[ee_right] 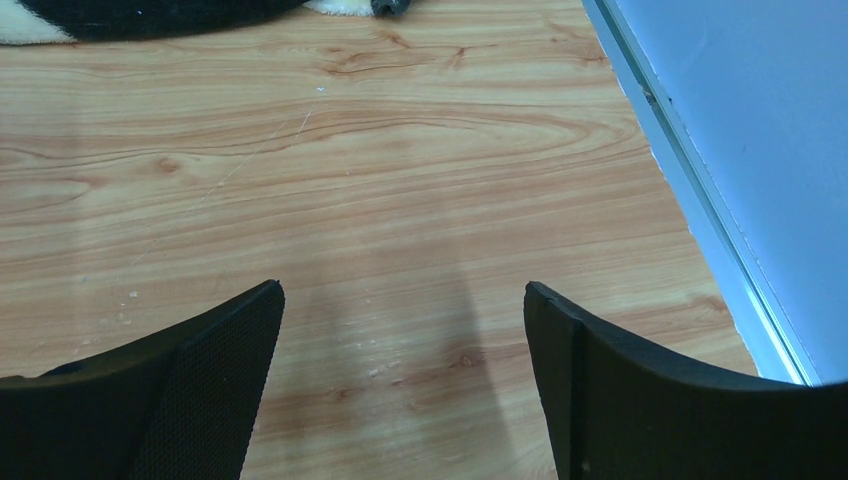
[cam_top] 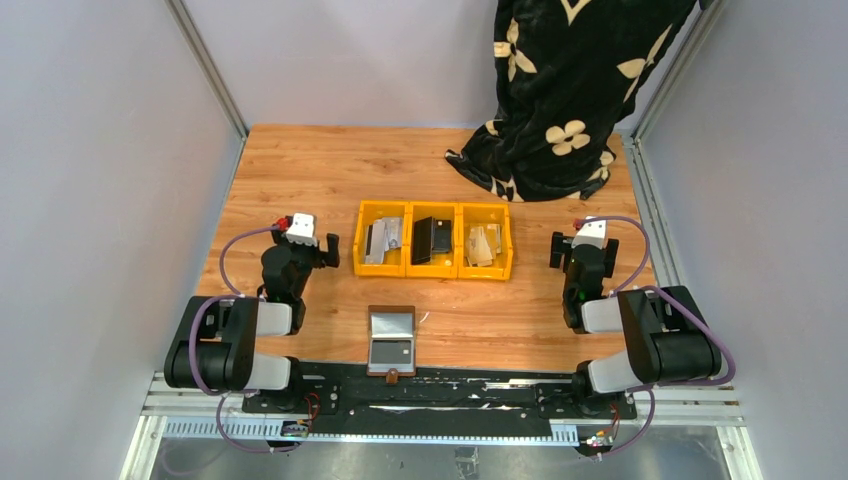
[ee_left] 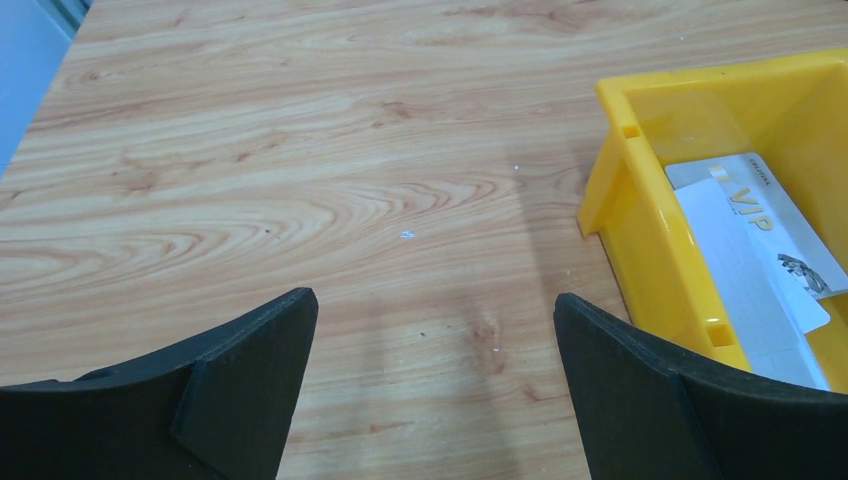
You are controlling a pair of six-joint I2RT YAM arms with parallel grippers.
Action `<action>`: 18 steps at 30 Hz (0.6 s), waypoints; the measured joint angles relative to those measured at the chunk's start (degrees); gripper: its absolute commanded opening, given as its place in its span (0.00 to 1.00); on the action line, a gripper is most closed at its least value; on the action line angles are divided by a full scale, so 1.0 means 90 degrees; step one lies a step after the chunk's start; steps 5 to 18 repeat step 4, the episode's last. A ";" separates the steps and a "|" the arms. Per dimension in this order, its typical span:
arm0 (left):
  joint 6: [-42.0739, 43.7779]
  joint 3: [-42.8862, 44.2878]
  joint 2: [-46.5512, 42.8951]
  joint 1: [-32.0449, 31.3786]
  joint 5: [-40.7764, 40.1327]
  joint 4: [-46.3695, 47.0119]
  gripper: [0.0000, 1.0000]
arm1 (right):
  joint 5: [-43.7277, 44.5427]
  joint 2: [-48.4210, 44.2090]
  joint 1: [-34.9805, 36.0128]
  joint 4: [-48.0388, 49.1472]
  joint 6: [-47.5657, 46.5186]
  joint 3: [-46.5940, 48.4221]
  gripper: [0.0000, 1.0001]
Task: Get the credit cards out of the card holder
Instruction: Reset both arms
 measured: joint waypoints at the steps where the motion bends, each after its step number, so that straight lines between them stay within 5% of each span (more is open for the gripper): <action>1: 0.0000 0.0000 0.0000 0.0000 -0.0027 0.0015 1.00 | 0.0000 0.0000 0.0000 0.0000 0.0000 0.0000 0.93; 18: 0.0000 0.0002 0.0000 0.0000 -0.0063 0.0005 1.00 | 0.0000 0.0000 0.0000 0.0000 0.0000 0.0000 0.93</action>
